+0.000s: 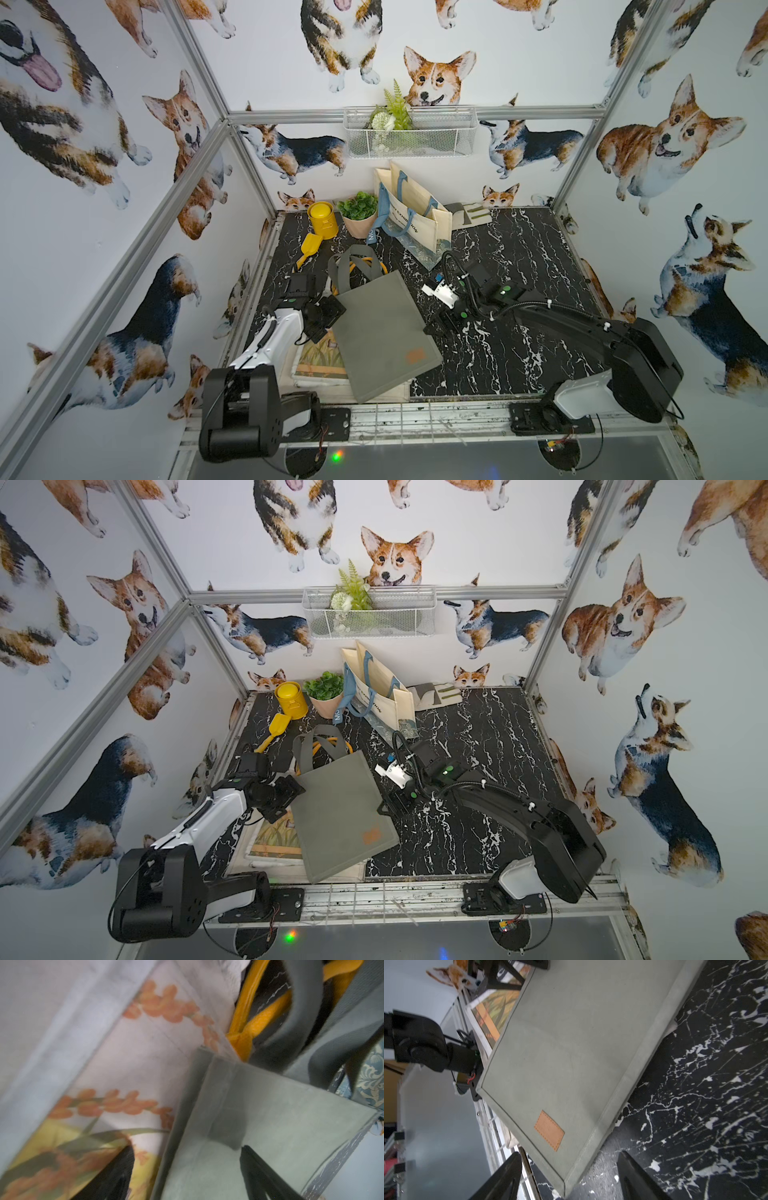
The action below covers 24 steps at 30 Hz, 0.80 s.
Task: Put away the canvas bag
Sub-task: Adjust the canvas bag at the center of the board.
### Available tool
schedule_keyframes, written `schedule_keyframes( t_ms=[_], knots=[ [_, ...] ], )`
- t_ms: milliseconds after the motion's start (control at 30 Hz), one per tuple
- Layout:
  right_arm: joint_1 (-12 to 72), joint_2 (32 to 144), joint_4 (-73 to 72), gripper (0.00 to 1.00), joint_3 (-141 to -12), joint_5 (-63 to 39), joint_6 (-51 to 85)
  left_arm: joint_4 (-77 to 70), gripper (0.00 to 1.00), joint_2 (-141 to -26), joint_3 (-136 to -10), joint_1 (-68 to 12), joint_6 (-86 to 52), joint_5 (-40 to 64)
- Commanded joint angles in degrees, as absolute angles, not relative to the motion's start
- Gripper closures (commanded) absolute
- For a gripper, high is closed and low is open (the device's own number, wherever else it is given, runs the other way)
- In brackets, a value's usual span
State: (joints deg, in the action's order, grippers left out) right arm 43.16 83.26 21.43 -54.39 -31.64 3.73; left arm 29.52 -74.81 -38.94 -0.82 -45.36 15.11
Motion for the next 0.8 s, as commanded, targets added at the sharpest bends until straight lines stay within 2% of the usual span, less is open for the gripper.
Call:
schedule_keyframes(
  t_ms=[0,100,233,400,500,533,600,700,767],
  knots=[
    [41.9,87.4,14.4,0.25,-55.3,-36.7,11.1,26.1,0.19,-79.4,-40.4,-2.6,-44.9,15.1],
    [40.1,92.4,6.9,0.25,-54.6,-38.6,16.4,24.7,0.28,-83.6,-41.5,-4.5,-44.8,14.8],
    [37.5,98.4,-2.4,0.24,-54.1,-41.3,23.3,23.4,0.52,-87.3,-43.7,-5.4,-44.8,14.8],
    [35.8,104.7,-3.5,0.27,-56.7,-45.3,27.4,25.1,0.77,-89.2,-47.7,-5.5,-42.7,14.1],
    [35.6,106.4,-4.5,0.32,-57.2,-46.6,28.8,26.4,0.91,-90.1,-51.1,-5.6,-41.0,14.0],
    [35.4,106.4,-5.1,0.36,-57.3,-47.0,29.5,26.8,0.98,-90.2,-51.8,-5.6,-40.6,14.1],
    [35.5,106.1,-5.5,0.45,-57.3,-47.3,30.1,27.3,1.00,-89.6,-52.3,-5.6,-39.9,14.7],
    [35.5,105.5,-5.2,0.72,-57.2,-47.8,30.2,29.3,1.00,-87.8,-53.4,-5.5,-38.8,14.9],
    [35.5,105.2,-5.6,0.83,-56.4,-48.9,30.6,32.9,1.00,-85.0,-55.1,-5.9,-37.3,15.0]
  ],
)
